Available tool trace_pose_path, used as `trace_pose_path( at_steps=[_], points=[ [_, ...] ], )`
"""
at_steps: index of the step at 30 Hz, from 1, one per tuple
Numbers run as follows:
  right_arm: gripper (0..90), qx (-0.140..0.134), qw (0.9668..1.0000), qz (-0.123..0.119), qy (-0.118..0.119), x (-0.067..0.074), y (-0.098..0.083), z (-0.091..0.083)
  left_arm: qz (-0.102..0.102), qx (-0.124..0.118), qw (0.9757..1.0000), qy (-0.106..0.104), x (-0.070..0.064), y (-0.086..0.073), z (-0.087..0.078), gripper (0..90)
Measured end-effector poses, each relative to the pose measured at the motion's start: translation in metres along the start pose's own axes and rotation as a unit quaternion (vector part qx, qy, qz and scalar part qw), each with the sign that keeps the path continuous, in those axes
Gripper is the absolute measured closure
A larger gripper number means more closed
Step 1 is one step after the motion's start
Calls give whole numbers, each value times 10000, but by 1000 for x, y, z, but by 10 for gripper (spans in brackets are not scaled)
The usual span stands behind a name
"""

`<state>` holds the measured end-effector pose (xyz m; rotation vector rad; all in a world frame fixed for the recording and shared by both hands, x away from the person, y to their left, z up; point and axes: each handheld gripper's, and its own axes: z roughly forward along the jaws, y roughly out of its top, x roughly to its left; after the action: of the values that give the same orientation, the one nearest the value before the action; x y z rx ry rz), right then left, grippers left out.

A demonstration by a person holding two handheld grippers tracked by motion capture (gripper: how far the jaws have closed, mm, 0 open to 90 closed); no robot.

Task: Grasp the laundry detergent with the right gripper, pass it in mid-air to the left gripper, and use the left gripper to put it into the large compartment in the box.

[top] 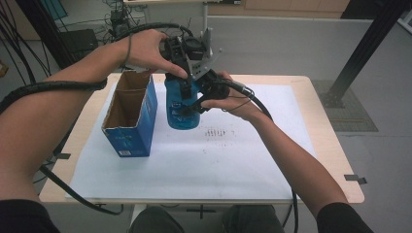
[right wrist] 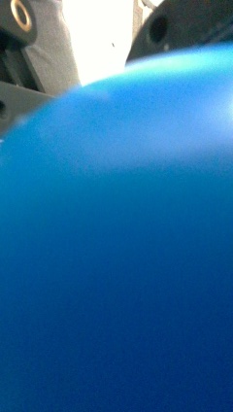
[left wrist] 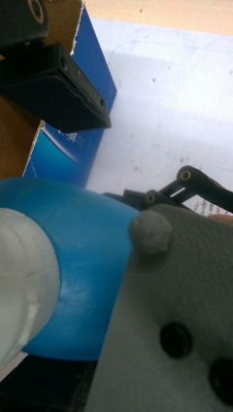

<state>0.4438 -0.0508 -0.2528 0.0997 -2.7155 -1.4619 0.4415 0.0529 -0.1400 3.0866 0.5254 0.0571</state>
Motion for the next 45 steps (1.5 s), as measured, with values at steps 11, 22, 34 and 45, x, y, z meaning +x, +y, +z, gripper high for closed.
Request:
trace_pose_path(
  at_steps=[11, 22, 34, 45],
  points=[
    [436, -34, 10000, -53, -43, 0, 0, -1, 21, 25, 10000, 25, -1, 0, 0, 46],
    [436, -62, 9999, -71, -49, 1, 1, -2, 42, 18, 10000, 7, -3, 0, -1, 47],
    [436, -59, 9999, -99, -54, 1, 1, 0, 37, 9, 10000, 7, -3, -2, 0, 48],
    [436, -79, 9999, -101, -98, -1, 1, 0, 58, -16, 10000, 1, -3, -2, 0, 56]
  ],
)
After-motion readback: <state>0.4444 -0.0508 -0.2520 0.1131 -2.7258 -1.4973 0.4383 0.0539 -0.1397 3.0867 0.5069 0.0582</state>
